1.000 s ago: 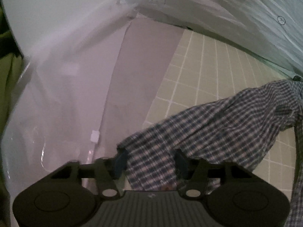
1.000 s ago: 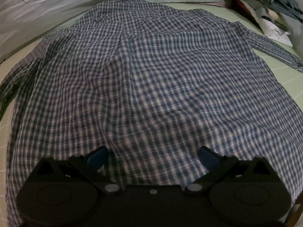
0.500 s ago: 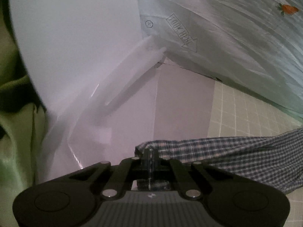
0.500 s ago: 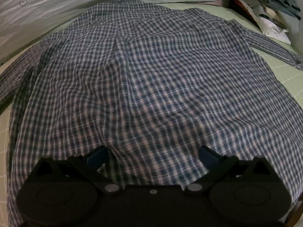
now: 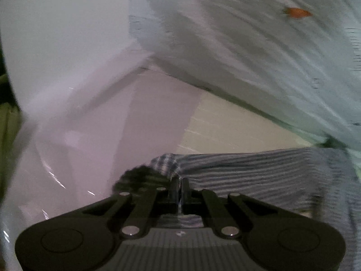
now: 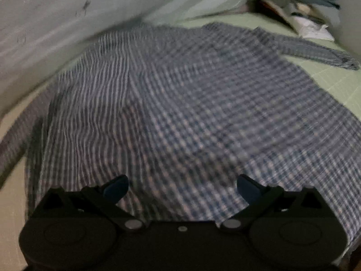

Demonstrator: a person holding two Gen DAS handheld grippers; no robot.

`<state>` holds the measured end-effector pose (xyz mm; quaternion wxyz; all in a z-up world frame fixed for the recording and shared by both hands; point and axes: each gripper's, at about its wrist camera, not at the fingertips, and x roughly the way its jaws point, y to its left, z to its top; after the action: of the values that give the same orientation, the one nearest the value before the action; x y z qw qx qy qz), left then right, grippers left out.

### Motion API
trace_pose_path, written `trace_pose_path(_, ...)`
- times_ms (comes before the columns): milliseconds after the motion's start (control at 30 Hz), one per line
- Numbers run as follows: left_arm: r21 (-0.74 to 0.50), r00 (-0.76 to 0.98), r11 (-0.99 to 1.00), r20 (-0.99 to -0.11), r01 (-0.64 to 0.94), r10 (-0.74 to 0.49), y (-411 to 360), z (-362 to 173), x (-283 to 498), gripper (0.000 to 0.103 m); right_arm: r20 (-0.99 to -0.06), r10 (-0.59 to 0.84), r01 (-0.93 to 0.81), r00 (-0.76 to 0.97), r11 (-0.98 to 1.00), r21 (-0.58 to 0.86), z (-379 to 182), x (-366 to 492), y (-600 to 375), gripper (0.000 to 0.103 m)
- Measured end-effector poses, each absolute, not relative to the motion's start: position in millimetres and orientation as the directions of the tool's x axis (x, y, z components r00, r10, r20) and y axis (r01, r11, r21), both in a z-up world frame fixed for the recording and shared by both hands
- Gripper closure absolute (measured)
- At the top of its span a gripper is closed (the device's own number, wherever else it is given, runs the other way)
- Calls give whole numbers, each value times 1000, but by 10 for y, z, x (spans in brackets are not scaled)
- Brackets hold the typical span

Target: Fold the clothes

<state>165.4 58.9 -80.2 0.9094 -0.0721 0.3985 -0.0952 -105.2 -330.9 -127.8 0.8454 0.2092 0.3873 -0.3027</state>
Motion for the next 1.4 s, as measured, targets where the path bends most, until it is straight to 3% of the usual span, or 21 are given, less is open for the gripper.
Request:
trace_pose_path(333,-253,652,916,-645,311,-399,-585,-471,1045,101,-762,-325,661,560,730,174,-1157,-1420,-3680,0)
trace_pose_path(567,-322,535,841,-658,436,-529,-1760,-471,567,101,-732,-380,677,566,720,150,-933,-1990,-4228,0)
trace_pose_path(600,-339,511,830,-665,442,-544,-1894,-506,483,98,-734,-387,689,558,709,150,-935,-2071,-4328,0)
trace_pose_path(667,-371,465,811,-678,453,-570,-2153,-577,318,81,-739,-398,709,544,689,151,-943,-2207,-4503,0)
trace_pose_path(733,-369,455,826,-701,427,-549,-2189,-656,194,42,-744,-404,721,533,677,149,-960,-2288,-4644,0)
trace_pose_path(800,-363,445,841,-725,400,-525,-2220,-734,75,28,-748,-403,720,527,679,142,-982,-2333,-4703,0)
trace_pose_path(1100,-128,475,985,-864,116,-168,-1495,-1004,156,24,-779,-277,638,563,744,197,-1222,-1980,-4597,0)
trace_pose_path(1400,-53,462,995,-882,88,-88,-717,-1046,387,16,-760,-152,477,632,849,228,-1252,-1098,-3719,0)
